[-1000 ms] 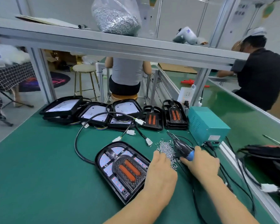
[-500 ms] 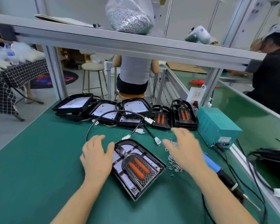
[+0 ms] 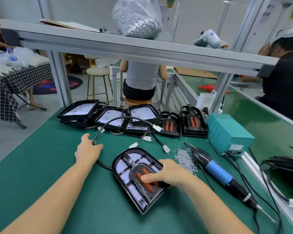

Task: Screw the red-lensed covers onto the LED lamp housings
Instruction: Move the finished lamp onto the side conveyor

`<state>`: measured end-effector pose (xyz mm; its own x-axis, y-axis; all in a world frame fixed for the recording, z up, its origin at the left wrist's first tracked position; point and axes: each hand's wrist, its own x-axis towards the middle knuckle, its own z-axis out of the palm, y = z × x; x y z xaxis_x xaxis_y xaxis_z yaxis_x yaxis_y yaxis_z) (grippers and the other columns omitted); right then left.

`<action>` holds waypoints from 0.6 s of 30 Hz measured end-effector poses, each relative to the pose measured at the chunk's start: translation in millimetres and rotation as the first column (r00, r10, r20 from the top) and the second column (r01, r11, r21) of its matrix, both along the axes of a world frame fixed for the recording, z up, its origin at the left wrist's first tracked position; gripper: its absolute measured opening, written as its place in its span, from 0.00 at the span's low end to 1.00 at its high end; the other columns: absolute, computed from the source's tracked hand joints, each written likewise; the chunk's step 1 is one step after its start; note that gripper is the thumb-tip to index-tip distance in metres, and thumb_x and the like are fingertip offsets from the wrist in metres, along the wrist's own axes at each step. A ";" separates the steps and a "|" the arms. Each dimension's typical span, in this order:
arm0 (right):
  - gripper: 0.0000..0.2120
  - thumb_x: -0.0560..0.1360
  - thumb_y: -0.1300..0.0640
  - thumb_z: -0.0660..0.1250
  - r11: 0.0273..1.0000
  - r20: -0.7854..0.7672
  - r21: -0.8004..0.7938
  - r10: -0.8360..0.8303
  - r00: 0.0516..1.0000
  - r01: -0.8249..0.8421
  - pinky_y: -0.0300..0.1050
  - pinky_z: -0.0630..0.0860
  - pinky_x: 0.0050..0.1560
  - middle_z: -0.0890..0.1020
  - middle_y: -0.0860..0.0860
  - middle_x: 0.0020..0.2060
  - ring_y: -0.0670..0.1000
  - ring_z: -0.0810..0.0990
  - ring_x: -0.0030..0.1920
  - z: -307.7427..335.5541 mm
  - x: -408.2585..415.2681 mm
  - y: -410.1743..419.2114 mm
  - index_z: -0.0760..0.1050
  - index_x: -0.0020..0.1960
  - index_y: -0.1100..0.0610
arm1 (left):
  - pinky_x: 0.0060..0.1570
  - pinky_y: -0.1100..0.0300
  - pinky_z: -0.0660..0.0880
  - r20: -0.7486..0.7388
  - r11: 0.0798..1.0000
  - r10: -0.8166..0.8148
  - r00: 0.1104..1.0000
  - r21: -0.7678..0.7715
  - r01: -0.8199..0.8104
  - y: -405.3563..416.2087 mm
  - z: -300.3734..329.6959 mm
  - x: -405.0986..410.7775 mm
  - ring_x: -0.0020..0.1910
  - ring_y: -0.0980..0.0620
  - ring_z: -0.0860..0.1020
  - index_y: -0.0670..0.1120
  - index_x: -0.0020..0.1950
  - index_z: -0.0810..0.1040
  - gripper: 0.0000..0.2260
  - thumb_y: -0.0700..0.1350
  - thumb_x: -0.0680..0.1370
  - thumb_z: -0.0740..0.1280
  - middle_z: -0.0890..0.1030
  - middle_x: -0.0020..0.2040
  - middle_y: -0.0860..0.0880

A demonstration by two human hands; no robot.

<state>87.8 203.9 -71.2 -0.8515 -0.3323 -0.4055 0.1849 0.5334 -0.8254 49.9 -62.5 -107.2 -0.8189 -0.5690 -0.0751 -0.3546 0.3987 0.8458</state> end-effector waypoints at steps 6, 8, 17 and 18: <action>0.19 0.60 0.54 0.82 0.993 -0.003 -0.105 -0.061 0.998 0.060 0.39 0.79 0.45 0.87 0.49 0.42 0.47 0.84 0.41 -3.7 5.6 2.0 0.82 0.48 0.56 | 0.31 0.62 0.64 -0.188 0.877 0.099 0.977 0.480 0.004 3.5 6.3 -9.8 0.30 0.52 0.67 0.42 0.54 0.74 0.08 0.36 0.80 0.56 0.72 0.35 0.46; 0.23 0.58 0.54 0.82 0.986 -0.019 -0.146 -0.078 0.997 0.074 0.41 0.79 0.47 0.87 0.50 0.43 0.49 0.85 0.43 -7.1 7.1 3.3 0.81 0.50 0.57 | 0.25 0.66 0.64 -0.216 0.830 0.140 0.966 0.558 0.004 5.7 6.6 -5.8 0.28 0.54 0.66 0.43 0.53 0.73 0.09 0.36 0.81 0.54 0.71 0.33 0.48; 0.28 0.55 0.55 0.82 0.904 -0.214 -0.405 -0.238 0.947 0.135 0.44 0.80 0.50 0.86 0.52 0.47 0.52 0.85 0.48 -15.1 12.7 8.4 0.79 0.54 0.58 | 0.22 0.65 0.48 -0.451 0.686 0.253 0.856 0.707 0.170 12.1 25.3 22.1 0.20 0.57 0.54 0.49 0.42 0.77 0.08 0.45 0.79 0.61 0.59 0.24 0.54; 0.27 0.56 0.56 0.81 0.892 -0.239 -0.434 -0.251 0.938 0.128 0.41 0.80 0.48 0.86 0.52 0.47 0.51 0.85 0.48 -12.7 11.9 7.8 0.79 0.53 0.58 | 0.23 0.64 0.47 -0.468 0.677 0.258 0.845 0.712 0.188 13.0 28.8 24.0 0.20 0.57 0.53 0.49 0.41 0.77 0.08 0.46 0.79 0.62 0.57 0.23 0.55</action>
<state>99.6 211.7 -83.9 -0.9719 -0.2353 -0.0046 -0.0240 0.1184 -0.9927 73.9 -49.5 -78.3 -0.8364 -0.5447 -0.0610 0.1985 -0.4047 0.8926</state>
